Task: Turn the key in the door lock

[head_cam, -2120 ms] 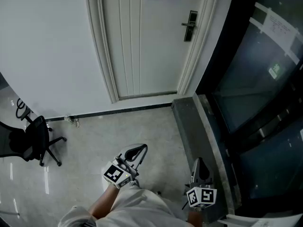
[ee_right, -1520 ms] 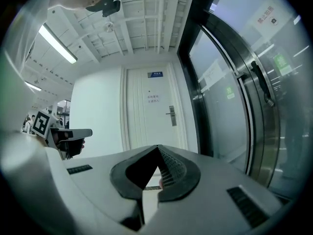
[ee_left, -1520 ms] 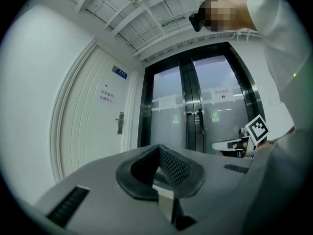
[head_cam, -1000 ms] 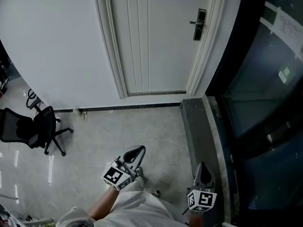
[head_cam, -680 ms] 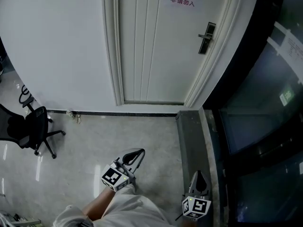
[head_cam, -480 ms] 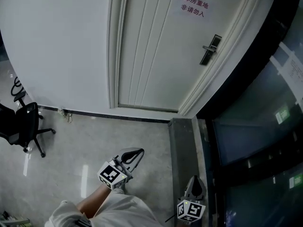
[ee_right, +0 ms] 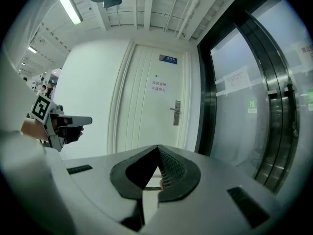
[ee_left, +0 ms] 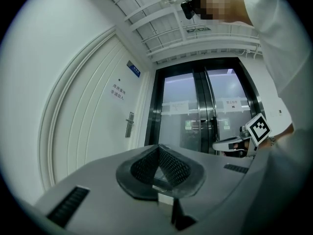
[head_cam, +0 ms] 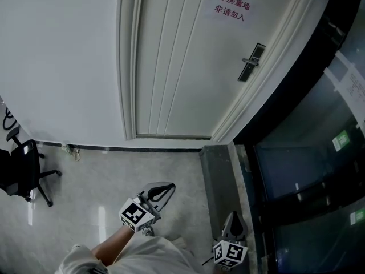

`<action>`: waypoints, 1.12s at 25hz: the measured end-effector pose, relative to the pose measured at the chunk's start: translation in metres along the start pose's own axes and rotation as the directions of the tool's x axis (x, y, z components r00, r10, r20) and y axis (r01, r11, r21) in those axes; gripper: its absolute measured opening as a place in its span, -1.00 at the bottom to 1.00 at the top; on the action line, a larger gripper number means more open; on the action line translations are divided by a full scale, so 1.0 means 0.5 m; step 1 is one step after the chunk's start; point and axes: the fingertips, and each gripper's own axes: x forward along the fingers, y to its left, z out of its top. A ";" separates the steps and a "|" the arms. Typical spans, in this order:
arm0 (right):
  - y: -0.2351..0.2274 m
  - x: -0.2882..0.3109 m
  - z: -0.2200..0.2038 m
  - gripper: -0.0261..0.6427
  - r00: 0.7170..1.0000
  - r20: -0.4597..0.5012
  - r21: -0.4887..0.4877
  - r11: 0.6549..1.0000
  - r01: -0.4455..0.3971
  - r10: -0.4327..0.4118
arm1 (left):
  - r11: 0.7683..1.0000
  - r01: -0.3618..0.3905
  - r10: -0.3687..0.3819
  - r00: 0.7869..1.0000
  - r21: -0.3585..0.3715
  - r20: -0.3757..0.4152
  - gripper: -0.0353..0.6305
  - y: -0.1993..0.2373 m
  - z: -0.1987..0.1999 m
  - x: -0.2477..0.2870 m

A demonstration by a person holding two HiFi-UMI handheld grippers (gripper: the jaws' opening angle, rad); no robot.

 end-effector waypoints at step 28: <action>-0.141 0.456 0.059 -0.95 0.995 0.018 -0.009 0.995 -0.100 0.100 | 0.988 -0.147 0.147 0.989 0.045 -0.002 -0.88 0.266 0.003 0.317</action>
